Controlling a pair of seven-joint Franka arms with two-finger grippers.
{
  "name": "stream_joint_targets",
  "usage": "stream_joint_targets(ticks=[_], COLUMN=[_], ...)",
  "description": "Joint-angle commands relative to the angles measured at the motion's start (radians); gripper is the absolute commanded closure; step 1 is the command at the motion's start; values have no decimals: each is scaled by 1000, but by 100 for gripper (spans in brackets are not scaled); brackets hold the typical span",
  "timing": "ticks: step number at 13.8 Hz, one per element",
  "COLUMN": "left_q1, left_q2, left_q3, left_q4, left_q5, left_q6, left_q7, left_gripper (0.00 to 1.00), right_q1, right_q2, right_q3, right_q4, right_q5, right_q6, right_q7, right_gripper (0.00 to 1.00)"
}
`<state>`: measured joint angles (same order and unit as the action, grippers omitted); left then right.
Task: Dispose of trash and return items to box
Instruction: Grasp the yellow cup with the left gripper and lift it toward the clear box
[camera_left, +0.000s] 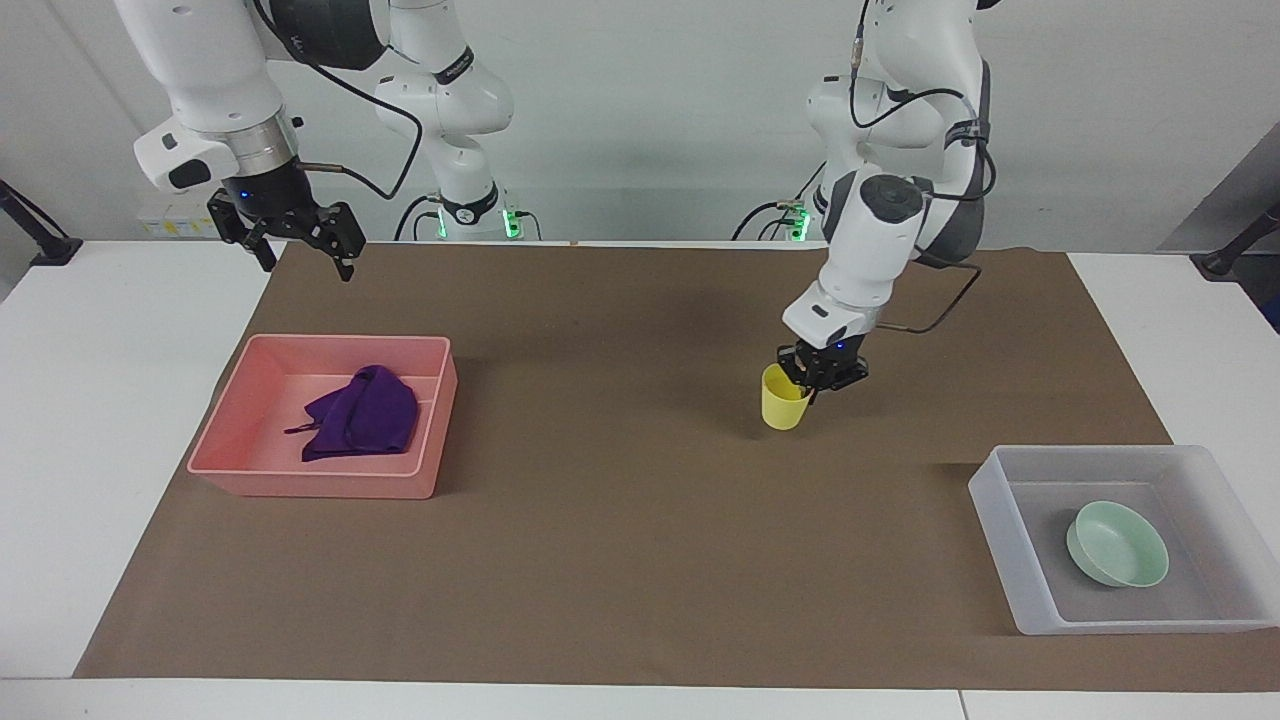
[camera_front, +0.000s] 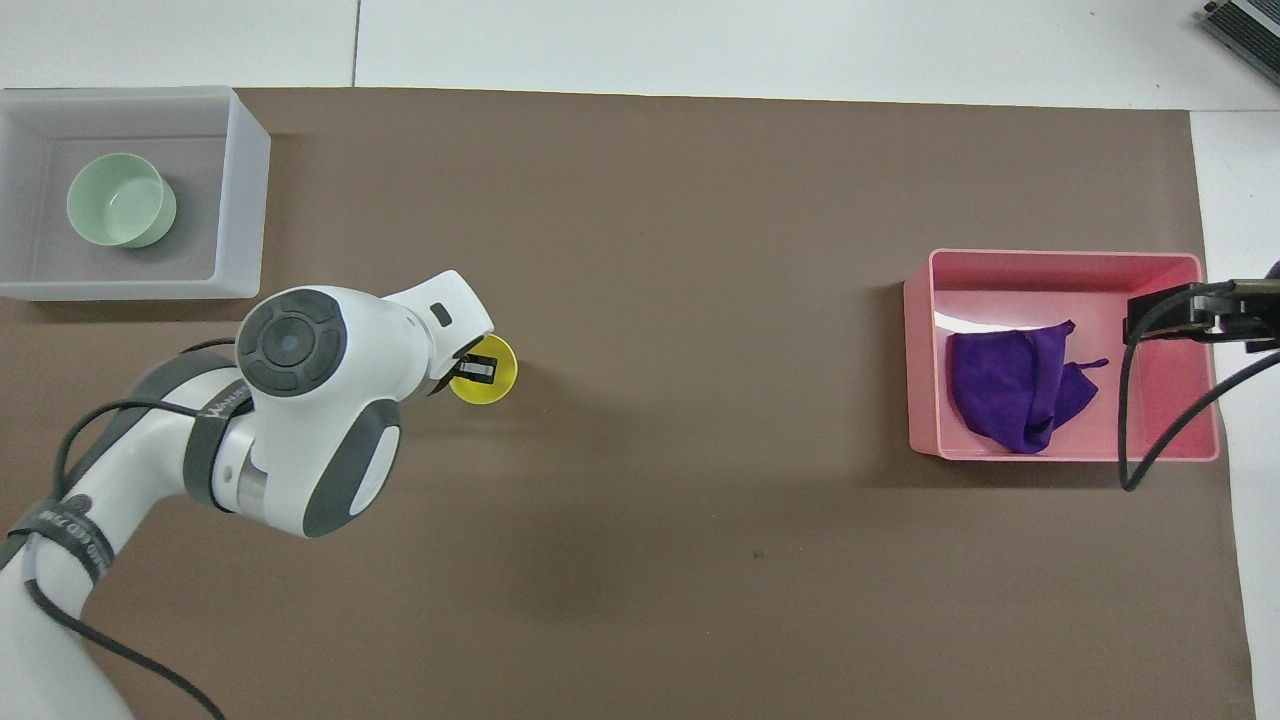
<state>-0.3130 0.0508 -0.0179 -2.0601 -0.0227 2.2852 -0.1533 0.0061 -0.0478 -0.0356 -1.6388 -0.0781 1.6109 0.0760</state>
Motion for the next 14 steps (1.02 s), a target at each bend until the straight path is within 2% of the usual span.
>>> stream_joint_targets(ticks=[1,3,6,11,14], left_q1=[98,162,268,434,500], left_q2=[-9,12,72,226,332], left_q3=[-4,-4,-4,-2,-7], left_q4=[64,113,259,509,677], left_q5=[-11,-17,-54,-43,-43], left_q6=[-64,-65,-133,-202,-251], left_q7=[66,116,217,366,412], left_gripper=[100,100,100,100,100], right_q1=[-12,-18,-14,-9,-9], right_q2=[-6,-20,-23,-23,-23], right_q3=[6,6,6,6,6], right_q4=[-4,-28,-32,-33,-33], right_q5=[24,50,63,61,61], right_q6=[-13,-11,-20,-9,-14], right_q7=[21,24,41,41,33], right_gripper=[0,0,0,0,0])
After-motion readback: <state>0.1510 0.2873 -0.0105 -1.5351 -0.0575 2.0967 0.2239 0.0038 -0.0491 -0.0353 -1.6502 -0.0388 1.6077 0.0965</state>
